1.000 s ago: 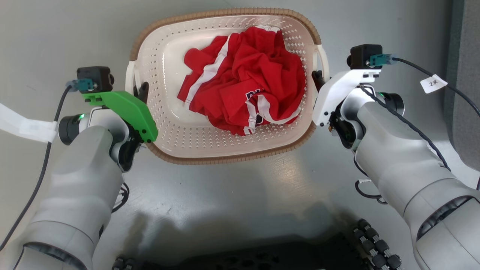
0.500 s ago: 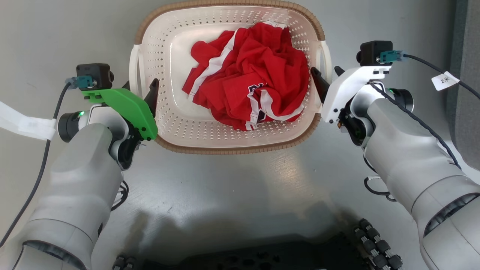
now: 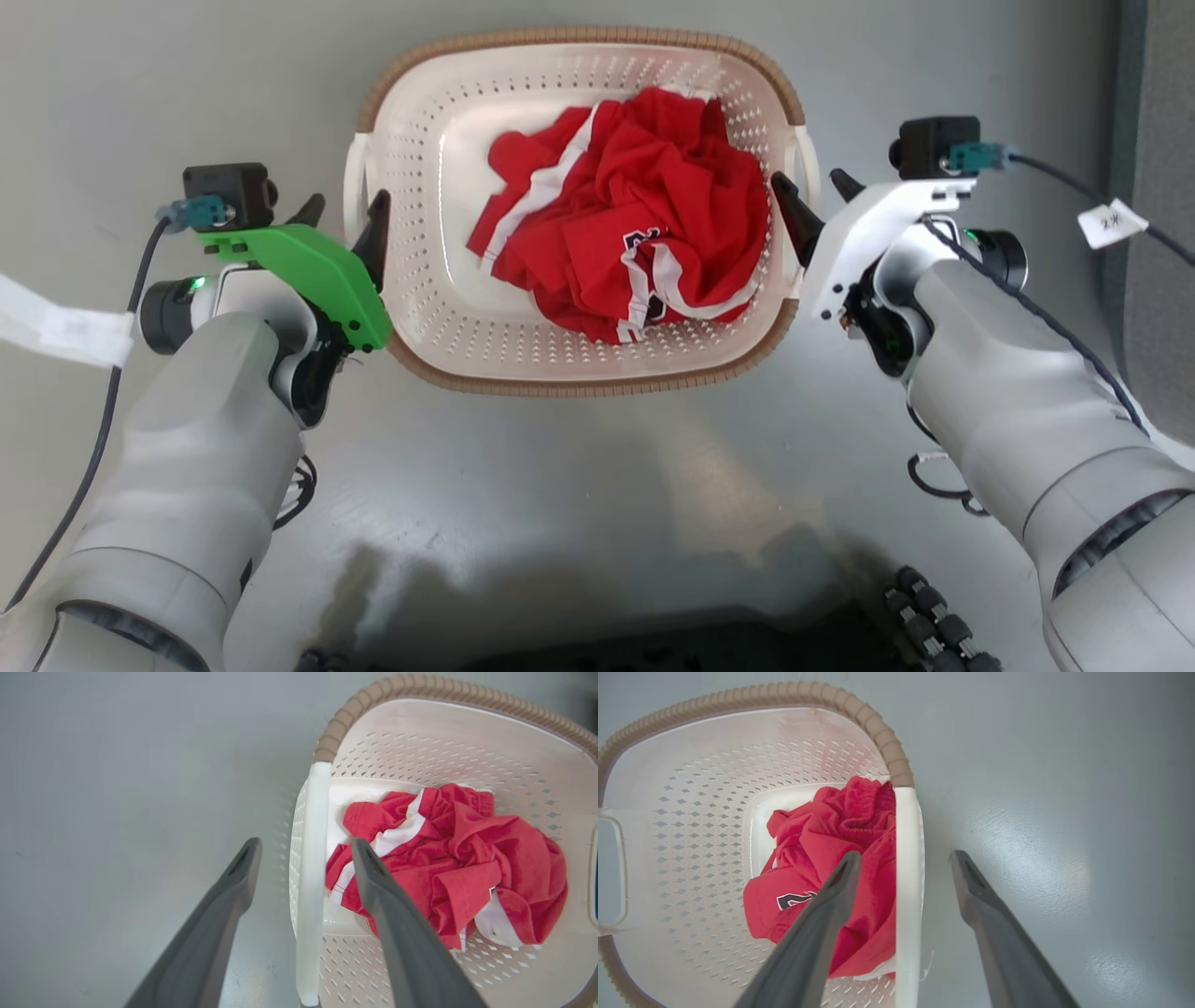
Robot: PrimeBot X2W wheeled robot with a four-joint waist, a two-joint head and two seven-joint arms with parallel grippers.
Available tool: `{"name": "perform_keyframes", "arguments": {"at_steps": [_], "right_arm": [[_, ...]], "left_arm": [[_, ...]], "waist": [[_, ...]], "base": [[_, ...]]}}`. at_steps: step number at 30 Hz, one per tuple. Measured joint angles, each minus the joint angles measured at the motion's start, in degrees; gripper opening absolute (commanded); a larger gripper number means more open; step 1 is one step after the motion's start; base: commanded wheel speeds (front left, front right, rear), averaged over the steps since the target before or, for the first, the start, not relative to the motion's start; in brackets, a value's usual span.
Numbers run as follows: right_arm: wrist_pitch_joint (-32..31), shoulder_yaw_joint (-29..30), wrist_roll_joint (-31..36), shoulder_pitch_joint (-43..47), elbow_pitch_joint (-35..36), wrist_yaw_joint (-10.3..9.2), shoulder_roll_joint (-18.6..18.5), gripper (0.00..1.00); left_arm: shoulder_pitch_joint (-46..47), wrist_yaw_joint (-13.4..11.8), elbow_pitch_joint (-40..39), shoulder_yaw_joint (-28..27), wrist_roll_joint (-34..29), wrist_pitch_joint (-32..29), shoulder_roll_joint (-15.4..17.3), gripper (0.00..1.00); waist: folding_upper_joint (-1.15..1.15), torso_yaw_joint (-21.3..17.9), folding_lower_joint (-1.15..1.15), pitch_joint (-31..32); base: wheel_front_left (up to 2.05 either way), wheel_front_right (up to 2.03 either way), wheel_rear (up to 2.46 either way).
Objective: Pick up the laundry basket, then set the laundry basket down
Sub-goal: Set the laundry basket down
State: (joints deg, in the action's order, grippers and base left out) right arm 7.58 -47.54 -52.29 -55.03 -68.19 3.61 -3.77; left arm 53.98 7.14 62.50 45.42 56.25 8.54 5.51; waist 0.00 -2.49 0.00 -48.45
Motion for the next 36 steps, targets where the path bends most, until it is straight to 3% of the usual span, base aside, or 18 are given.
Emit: {"name": "perform_keyframes", "arguments": {"at_steps": [8,22,30,36], "right_arm": [[3.6,0.1,0.0,3.3,-0.4,0.94,0.0,1.0],[6.2,0.6,0.0,10.4,-0.4,1.58,-0.4,1.0],[6.6,1.2,0.0,13.3,0.9,1.87,-0.6,1.0],[6.6,2.9,0.7,14.4,4.5,1.08,-1.9,1.0]], "left_arm": [[-2.8,0.0,0.0,1.3,-0.3,4.1,0.8,1.0],[-10.1,0.0,-0.9,1.0,-1.5,5.7,1.9,1.0],[-11.4,-0.2,-6.8,-4.6,-4.3,5.7,5.0,1.0],[-14.8,-2.1,-11.2,-7.6,-6.2,5.7,6.0,1.0]], "waist": [[0.0,0.2,0.0,4.6],[0.0,0.3,0.0,16.1],[0.0,0.2,0.0,22.4],[0.0,-0.1,0.0,26.4]], "base": [[0.0,0.0,0.0],[0.0,0.0,0.0],[0.0,0.0,0.0],[0.0,0.0,0.0]]}}
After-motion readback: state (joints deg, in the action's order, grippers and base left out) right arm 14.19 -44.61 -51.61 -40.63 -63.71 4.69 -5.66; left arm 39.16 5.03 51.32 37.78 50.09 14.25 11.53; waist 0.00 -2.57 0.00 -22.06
